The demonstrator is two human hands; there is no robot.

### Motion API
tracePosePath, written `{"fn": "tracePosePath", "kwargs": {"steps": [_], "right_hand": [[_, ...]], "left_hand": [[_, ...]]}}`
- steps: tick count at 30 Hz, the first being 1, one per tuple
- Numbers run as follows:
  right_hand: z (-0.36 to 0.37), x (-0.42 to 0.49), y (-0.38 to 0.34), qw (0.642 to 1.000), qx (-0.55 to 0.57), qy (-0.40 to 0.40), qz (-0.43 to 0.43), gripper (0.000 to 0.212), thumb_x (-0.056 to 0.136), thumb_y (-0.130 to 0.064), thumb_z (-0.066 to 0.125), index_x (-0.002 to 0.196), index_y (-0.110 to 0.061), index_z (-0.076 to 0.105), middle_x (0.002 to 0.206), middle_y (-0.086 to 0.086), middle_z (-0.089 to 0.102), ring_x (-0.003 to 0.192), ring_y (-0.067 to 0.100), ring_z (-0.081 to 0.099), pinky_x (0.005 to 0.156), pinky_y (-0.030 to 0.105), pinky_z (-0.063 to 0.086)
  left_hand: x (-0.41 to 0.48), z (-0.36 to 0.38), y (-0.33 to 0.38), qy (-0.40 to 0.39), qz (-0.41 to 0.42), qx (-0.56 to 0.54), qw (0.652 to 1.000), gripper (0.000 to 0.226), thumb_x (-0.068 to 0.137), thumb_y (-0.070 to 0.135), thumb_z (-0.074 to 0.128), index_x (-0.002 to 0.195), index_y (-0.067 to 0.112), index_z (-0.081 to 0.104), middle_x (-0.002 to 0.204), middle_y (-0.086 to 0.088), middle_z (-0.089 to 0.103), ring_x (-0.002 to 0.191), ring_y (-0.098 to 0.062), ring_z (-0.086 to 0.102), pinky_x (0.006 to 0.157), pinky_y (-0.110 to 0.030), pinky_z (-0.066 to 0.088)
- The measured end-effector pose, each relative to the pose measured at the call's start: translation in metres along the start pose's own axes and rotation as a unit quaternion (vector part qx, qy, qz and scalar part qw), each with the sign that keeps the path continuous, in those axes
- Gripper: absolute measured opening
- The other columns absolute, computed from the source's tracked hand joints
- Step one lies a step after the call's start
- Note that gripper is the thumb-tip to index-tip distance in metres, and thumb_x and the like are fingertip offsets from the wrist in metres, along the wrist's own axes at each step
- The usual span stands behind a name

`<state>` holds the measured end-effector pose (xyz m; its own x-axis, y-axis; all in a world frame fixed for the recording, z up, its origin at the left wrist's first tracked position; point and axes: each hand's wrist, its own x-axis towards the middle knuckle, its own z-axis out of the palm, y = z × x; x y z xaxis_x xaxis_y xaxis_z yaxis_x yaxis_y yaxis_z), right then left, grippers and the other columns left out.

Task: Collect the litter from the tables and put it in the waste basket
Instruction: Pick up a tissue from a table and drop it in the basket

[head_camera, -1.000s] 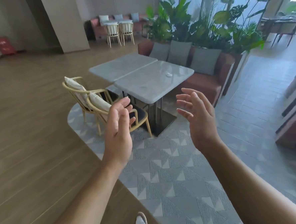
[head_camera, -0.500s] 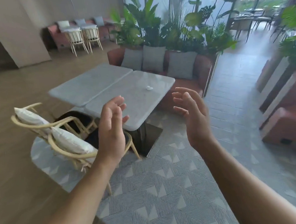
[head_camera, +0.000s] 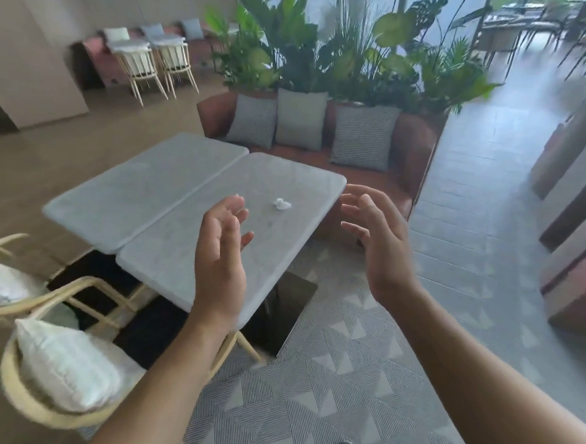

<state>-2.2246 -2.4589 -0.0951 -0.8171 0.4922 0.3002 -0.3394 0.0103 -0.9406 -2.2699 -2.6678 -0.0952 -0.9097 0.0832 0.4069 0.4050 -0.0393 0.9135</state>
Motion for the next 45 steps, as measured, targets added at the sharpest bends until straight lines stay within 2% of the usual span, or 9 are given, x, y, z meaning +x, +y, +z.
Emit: {"fn": "tracePosePath", "kwargs": {"steps": [7, 16, 21, 26, 29, 33, 38, 41, 45], "right_hand": [[0.002, 0.131, 0.041, 0.999, 0.004, -0.037, 0.027, 0.031, 0.1, -0.038, 0.053, 0.118, -0.024, 0.073, 0.116, -0.001, 0.076, 0.117, 0.02, 0.069, 0.098, 0.04, 0.057], [0.05, 0.253, 0.125, 0.994, -0.018, -0.092, 0.062, 0.033, 0.094, -0.047, 0.058, 0.118, -0.029, 0.073, 0.116, -0.004, 0.075, 0.116, 0.016, 0.069, 0.098, 0.039, 0.057], [0.084, 0.325, 0.178, 0.99, -0.065, -0.104, 0.072, 0.027, 0.096, -0.041, 0.061, 0.118, -0.03, 0.073, 0.109, -0.025, 0.073, 0.116, 0.008, 0.068, 0.097, 0.027, 0.053], [0.112, 0.388, 0.227, 0.984, -0.09, -0.115, 0.107, 0.026, 0.092, -0.037, 0.064, 0.116, -0.034, 0.071, 0.109, -0.016, 0.072, 0.107, -0.001, 0.066, 0.087, 0.018, 0.052], [0.122, 0.41, 0.257, 0.976, -0.104, -0.131, 0.141, 0.025, 0.09, -0.038, 0.065, 0.114, -0.04, 0.068, 0.115, -0.005, 0.069, 0.107, 0.006, 0.065, 0.092, 0.025, 0.054], [0.132, 0.435, 0.305, 0.96, -0.147, -0.145, 0.19, 0.032, 0.095, -0.025, 0.071, 0.125, -0.032, 0.066, 0.12, -0.003, 0.066, 0.109, 0.016, 0.065, 0.095, 0.04, 0.056], [0.143, 0.467, 0.383, 0.909, -0.284, -0.222, 0.212, 0.049, 0.094, -0.011, 0.071, 0.14, -0.025, 0.059, 0.132, 0.006, 0.057, 0.108, 0.021, 0.06, 0.09, 0.036, 0.052], [0.146, 0.485, 0.429, 0.838, -0.371, -0.335, 0.217, 0.059, 0.094, -0.007, 0.066, 0.148, -0.024, 0.051, 0.136, 0.008, 0.047, 0.114, 0.028, 0.058, 0.088, 0.032, 0.05], [0.144, 0.504, 0.481, 0.716, -0.464, -0.497, 0.16, 0.062, 0.097, -0.013, 0.063, 0.155, -0.022, 0.043, 0.146, 0.014, 0.042, 0.118, 0.039, 0.059, 0.086, 0.031, 0.043]], "left_hand": [[0.096, 0.058, -0.045, 0.03, -0.021, -0.009, 0.999, 0.037, 0.105, 0.051, 0.041, 0.134, 0.033, 0.055, 0.143, 0.01, 0.061, 0.133, -0.005, 0.06, 0.106, -0.032, 0.055], [0.204, 0.069, -0.124, 0.08, -0.049, -0.012, 0.996, 0.03, 0.106, 0.04, 0.041, 0.132, 0.033, 0.056, 0.141, 0.01, 0.062, 0.132, -0.005, 0.061, 0.109, -0.037, 0.054], [0.268, 0.073, -0.179, 0.09, -0.069, -0.02, 0.993, 0.035, 0.106, 0.036, 0.04, 0.135, 0.025, 0.056, 0.143, 0.007, 0.062, 0.132, -0.005, 0.061, 0.111, -0.038, 0.053], [0.324, 0.08, -0.232, 0.081, -0.089, -0.011, 0.993, 0.045, 0.106, 0.041, 0.044, 0.142, 0.017, 0.056, 0.143, 0.013, 0.061, 0.135, -0.006, 0.059, 0.113, -0.043, 0.051], [0.346, 0.081, -0.259, 0.088, -0.107, -0.003, 0.99, 0.058, 0.1, 0.052, 0.044, 0.143, 0.015, 0.055, 0.143, 0.014, 0.06, 0.137, -0.007, 0.057, 0.114, -0.046, 0.05], [0.367, 0.083, -0.296, 0.101, -0.135, 0.001, 0.986, 0.06, 0.1, 0.053, 0.045, 0.145, 0.015, 0.055, 0.144, 0.015, 0.06, 0.138, -0.007, 0.056, 0.115, -0.049, 0.049], [0.39, 0.09, -0.332, 0.117, -0.174, 0.025, 0.978, 0.052, 0.101, 0.056, 0.045, 0.142, 0.027, 0.055, 0.144, 0.02, 0.06, 0.138, -0.006, 0.056, 0.114, -0.049, 0.049], [0.404, 0.094, -0.349, 0.143, -0.191, 0.046, 0.97, 0.047, 0.1, 0.057, 0.045, 0.14, 0.034, 0.056, 0.146, 0.017, 0.059, 0.138, -0.006, 0.056, 0.115, -0.054, 0.048], [0.428, 0.105, -0.364, 0.196, -0.21, 0.081, 0.954, 0.041, 0.1, 0.056, 0.045, 0.136, 0.04, 0.055, 0.149, 0.013, 0.058, 0.138, -0.007, 0.056, 0.114, -0.056, 0.047]]}}
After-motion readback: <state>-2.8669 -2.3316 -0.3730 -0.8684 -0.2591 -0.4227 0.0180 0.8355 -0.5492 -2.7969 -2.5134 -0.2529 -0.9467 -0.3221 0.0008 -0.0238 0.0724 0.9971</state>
